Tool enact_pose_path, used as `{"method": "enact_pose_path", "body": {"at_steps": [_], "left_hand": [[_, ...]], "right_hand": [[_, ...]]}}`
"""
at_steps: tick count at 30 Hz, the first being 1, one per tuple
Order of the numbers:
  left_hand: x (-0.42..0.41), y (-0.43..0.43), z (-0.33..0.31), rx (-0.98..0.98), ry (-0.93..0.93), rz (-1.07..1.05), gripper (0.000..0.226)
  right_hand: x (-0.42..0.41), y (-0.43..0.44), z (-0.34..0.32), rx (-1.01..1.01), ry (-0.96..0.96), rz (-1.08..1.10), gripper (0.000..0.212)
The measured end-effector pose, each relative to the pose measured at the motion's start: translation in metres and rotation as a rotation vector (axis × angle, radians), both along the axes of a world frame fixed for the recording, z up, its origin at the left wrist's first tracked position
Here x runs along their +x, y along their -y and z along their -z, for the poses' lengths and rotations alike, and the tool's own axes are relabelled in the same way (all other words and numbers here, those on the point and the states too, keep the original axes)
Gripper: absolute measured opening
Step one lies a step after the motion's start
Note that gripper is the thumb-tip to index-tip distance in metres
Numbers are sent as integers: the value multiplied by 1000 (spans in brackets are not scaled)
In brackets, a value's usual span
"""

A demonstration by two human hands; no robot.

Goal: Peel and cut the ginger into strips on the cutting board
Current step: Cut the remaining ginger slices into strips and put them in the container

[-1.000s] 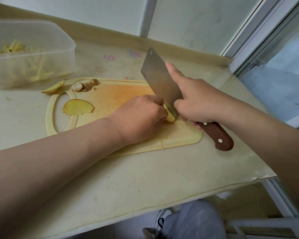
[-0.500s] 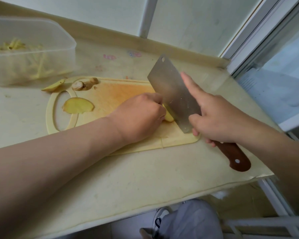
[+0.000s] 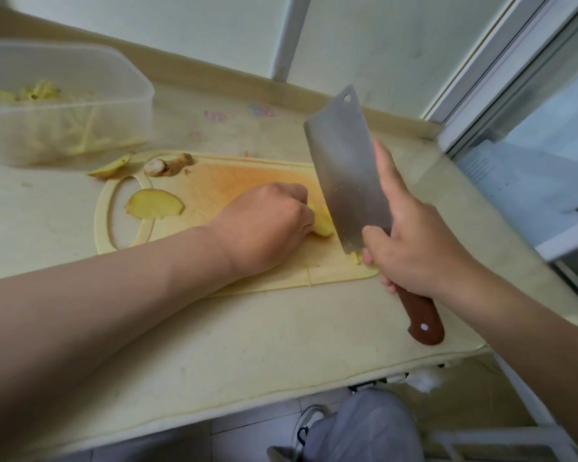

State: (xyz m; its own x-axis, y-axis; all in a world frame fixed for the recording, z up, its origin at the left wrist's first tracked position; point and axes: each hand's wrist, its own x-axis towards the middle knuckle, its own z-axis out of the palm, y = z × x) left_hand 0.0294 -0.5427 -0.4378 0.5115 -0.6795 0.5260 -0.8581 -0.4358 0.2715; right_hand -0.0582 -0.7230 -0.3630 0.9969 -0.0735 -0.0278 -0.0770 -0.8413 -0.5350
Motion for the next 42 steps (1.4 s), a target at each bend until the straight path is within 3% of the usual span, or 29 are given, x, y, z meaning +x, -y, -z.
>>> {"method": "enact_pose_path", "body": {"at_steps": [11, 14, 23, 37, 42], "left_hand": [[3, 4, 1, -3, 35, 6, 23], [2, 2, -1, 10, 42, 26, 21], [-1, 1, 0, 24, -6, -37, 36], [3, 3, 2, -6, 42, 7, 18], [1, 2, 0, 13, 30, -16, 26]], "right_hand": [[33, -10, -24, -273, -243, -133, 103], [50, -22, -23, -317, -214, -149, 106], [5, -6, 3, -61, 56, -41, 104], [42, -15, -18, -247, -210, -126, 104], [45, -19, -10, -164, -110, -106, 106]]}}
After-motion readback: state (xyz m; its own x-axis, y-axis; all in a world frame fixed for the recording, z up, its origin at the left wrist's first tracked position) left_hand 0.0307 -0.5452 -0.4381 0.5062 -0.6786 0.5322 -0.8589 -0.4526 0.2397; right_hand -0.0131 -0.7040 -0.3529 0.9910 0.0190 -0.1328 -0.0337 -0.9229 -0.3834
